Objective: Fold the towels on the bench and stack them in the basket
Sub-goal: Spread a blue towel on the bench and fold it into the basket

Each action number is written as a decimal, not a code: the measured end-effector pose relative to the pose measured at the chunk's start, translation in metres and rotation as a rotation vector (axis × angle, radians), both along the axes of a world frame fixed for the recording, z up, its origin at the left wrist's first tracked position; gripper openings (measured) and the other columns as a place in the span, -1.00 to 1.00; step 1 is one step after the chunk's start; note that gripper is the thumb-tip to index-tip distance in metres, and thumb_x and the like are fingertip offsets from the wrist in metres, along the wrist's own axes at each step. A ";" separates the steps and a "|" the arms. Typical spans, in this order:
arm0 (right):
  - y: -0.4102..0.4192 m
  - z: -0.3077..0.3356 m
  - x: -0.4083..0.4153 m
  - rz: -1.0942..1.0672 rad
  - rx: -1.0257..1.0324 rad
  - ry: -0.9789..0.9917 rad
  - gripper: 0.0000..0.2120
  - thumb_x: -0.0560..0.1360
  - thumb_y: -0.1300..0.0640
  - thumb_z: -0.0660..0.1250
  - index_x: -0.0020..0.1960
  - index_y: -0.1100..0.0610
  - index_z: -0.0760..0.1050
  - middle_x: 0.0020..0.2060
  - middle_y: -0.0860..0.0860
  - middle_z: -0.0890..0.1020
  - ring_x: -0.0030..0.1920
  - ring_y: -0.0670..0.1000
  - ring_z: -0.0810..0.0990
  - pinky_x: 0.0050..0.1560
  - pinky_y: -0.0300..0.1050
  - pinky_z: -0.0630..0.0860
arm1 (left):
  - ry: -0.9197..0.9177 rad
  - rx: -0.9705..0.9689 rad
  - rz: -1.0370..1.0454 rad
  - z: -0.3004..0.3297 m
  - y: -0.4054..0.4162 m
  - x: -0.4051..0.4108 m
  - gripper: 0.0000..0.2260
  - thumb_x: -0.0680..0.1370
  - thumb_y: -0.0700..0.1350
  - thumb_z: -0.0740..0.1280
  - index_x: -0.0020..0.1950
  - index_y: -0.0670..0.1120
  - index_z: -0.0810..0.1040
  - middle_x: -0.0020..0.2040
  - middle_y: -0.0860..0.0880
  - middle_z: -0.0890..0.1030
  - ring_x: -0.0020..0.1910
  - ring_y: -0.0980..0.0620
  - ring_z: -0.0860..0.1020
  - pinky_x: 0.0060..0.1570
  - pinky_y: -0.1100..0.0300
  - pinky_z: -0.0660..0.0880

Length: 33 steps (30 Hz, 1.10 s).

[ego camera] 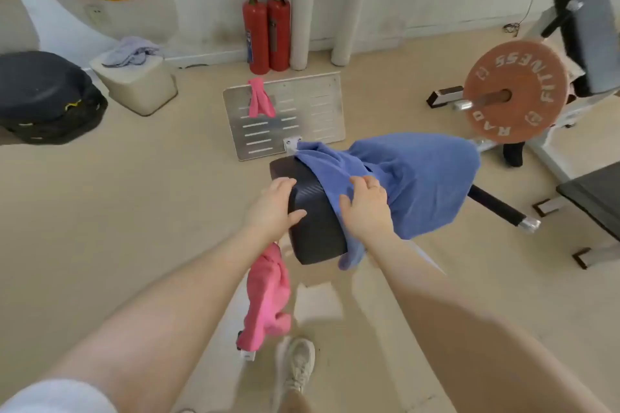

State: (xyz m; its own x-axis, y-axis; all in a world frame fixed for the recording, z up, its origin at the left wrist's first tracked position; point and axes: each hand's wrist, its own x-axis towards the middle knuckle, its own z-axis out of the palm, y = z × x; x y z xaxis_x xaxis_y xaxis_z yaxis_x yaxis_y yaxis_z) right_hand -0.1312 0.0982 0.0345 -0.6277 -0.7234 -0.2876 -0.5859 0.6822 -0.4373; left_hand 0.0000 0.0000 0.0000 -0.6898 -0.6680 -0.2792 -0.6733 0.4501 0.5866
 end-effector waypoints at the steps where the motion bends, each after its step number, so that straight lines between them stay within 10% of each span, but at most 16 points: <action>1: -0.005 -0.005 -0.006 0.008 0.022 0.015 -0.64 0.57 0.14 0.13 0.33 0.23 0.30 0.35 0.16 0.32 0.30 0.22 0.29 0.15 0.11 0.39 | -0.050 -0.009 -0.003 -0.006 -0.003 -0.005 -0.39 0.49 -0.03 0.36 0.46 -0.13 0.19 0.49 -0.07 0.19 0.42 -0.09 0.25 0.37 0.00 0.26; 10: -0.025 -0.035 -0.034 -0.041 0.025 -0.041 -0.51 0.55 0.09 0.24 0.41 0.17 0.18 0.33 0.15 0.28 0.31 0.19 0.28 0.17 0.02 0.38 | -0.125 -0.152 0.032 -0.017 -0.011 -0.014 -0.51 0.49 -0.08 0.36 0.37 -0.10 0.32 0.40 -0.02 0.30 0.36 -0.07 0.26 0.25 0.03 0.35; 15: -0.040 -0.030 -0.021 0.070 0.119 -0.066 -0.82 0.55 0.21 0.19 0.13 0.20 0.31 -0.04 0.08 0.42 -0.08 0.11 0.41 -0.12 -0.06 0.35 | -0.081 -0.100 -0.017 -0.012 -0.015 -0.003 -0.51 0.52 -0.14 0.30 0.43 -0.08 0.27 0.47 0.00 0.24 0.43 -0.04 0.22 0.32 0.08 0.30; 21: -0.062 0.024 0.017 -0.059 -0.395 -0.126 -0.85 0.55 0.30 0.12 0.10 0.30 0.38 0.06 0.13 0.39 -0.05 0.00 0.34 -0.15 -0.34 0.18 | 0.109 0.008 0.111 0.034 -0.033 0.036 -0.56 0.55 -0.19 0.22 0.43 -0.08 0.26 0.50 0.01 0.16 0.16 -0.04 0.49 0.16 0.13 0.42; 27: -0.126 0.079 0.120 0.321 -0.473 -0.345 -0.90 0.52 0.33 0.15 0.02 0.23 0.38 -0.15 0.10 0.51 -0.18 -0.01 0.44 -0.18 -0.16 0.33 | 0.476 0.006 0.279 0.109 -0.075 0.117 -0.44 0.49 -0.20 0.29 0.46 0.02 0.21 0.31 0.11 0.26 0.12 0.14 0.42 0.07 0.34 0.40; 33: -0.182 0.124 0.266 0.580 -0.514 -0.503 -0.82 0.47 0.29 0.26 -0.03 0.03 0.43 -0.25 -0.21 0.52 -0.21 -0.23 0.48 -0.18 -0.43 0.37 | 0.513 -0.123 0.359 0.154 -0.118 0.279 -0.63 0.38 0.10 0.23 0.13 0.00 0.51 0.08 0.14 0.48 0.09 0.21 0.42 0.08 0.58 0.26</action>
